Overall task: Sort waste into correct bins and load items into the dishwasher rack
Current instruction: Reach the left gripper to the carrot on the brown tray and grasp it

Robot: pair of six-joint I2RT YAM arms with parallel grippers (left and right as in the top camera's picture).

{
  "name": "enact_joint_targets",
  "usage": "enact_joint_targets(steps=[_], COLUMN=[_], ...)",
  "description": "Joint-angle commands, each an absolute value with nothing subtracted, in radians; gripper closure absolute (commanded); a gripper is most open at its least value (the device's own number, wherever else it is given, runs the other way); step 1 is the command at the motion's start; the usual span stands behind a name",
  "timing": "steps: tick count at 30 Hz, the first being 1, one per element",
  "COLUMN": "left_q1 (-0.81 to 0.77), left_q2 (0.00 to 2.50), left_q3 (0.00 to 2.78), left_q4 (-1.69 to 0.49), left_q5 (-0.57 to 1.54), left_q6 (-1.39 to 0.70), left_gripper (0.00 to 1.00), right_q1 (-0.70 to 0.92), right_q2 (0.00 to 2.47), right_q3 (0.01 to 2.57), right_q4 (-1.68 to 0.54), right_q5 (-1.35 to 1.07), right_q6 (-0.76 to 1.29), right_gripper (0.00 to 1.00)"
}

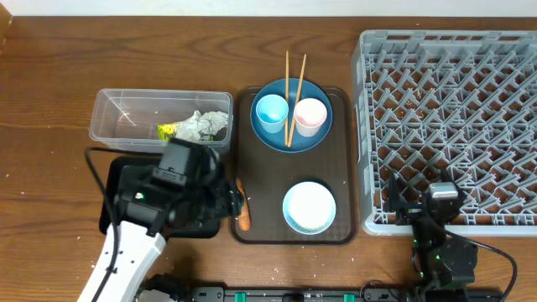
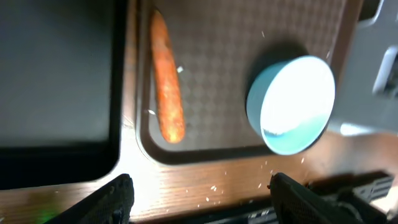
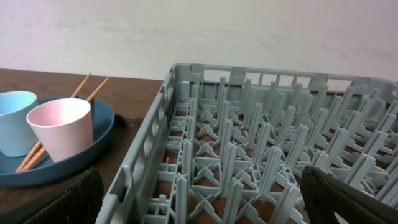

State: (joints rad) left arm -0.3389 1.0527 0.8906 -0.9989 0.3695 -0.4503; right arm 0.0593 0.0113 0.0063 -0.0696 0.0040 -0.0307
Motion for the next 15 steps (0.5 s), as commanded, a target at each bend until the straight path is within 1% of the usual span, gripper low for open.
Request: enact_joint_targets(steps=[1, 4, 15], left_q1=[-0.398, -0.445, -0.588], left_q2=[1.052, 1.052, 1.067], left_q3=[0.866, 0.853, 0.77], left_q4=[-1.005, -0.995, -0.848], left_q5=[0.284, 0.19, 0.161], left_q6=[-0.507, -0.584, -0.718], left_gripper=[0.27, 0.27, 0.25], right_q1=[0.054, 0.053, 0.053], right_q2=[0.007, 0.007, 0.007], right_q3=[0.006, 0.006, 0.006], right_q4=[-0.073, -0.073, -0.073], right_q5=[0.011, 0.011, 0.011], right_q6=[-0.031, -0.031, -0.031], right_gripper=[0.01, 0.01, 0.01])
